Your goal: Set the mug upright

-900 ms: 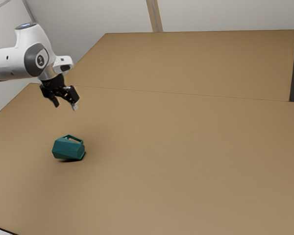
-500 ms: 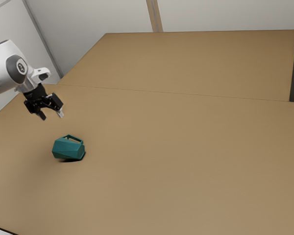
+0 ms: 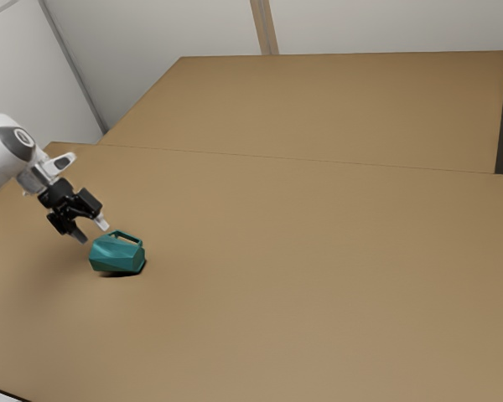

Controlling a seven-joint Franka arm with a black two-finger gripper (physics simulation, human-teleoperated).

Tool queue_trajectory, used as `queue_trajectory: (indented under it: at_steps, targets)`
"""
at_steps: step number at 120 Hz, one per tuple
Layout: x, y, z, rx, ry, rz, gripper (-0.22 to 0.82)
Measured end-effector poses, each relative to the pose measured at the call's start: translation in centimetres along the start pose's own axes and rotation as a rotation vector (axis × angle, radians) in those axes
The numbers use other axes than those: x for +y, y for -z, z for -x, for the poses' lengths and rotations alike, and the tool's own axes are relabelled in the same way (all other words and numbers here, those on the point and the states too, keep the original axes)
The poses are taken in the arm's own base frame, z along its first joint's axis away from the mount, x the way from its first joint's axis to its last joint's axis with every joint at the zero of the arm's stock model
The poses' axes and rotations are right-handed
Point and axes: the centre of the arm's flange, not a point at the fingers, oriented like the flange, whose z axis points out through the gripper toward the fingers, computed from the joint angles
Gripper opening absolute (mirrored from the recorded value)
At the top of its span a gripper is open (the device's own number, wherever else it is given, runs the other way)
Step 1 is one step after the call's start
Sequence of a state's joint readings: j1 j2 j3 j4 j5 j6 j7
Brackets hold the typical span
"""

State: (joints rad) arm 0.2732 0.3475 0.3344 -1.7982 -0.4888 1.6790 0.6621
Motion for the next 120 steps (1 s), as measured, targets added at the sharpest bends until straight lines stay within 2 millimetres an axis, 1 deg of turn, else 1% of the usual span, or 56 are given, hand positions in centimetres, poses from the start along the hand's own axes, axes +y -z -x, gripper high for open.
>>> queue_trajectory:
  at_steps: [12, 20, 39, 52, 58, 70, 94, 106, 120]
  targets:
    - [-0.3, -0.5, 0.3, -0.005, -0.026, 0.057, 0.6]
    - [-0.5, -1.2, 0.4, -0.012, -0.041, 0.092, 0.6]
    - [-1.9, -3.3, 0.4, -0.035, -0.057, 0.157, 0.6]
    - [-2.2, -4.2, 0.2, -0.045, -0.08, 0.182, 0.59]
    - [-2.0, -4.6, 0.1, -0.046, -0.093, 0.193, 0.54]
    - [-1.8, -4.7, -0.1, -0.038, -0.114, 0.209, 0.41]
    - [-1.8, -4.7, -0.1, -0.021, -0.143, 0.226, 0.08]
    - [-1.6, -4.6, -0.2, -0.01, -0.159, 0.233, -0.02]
    - [-0.9, -4.4, -0.6, 0.008, -0.181, 0.249, -0.08]
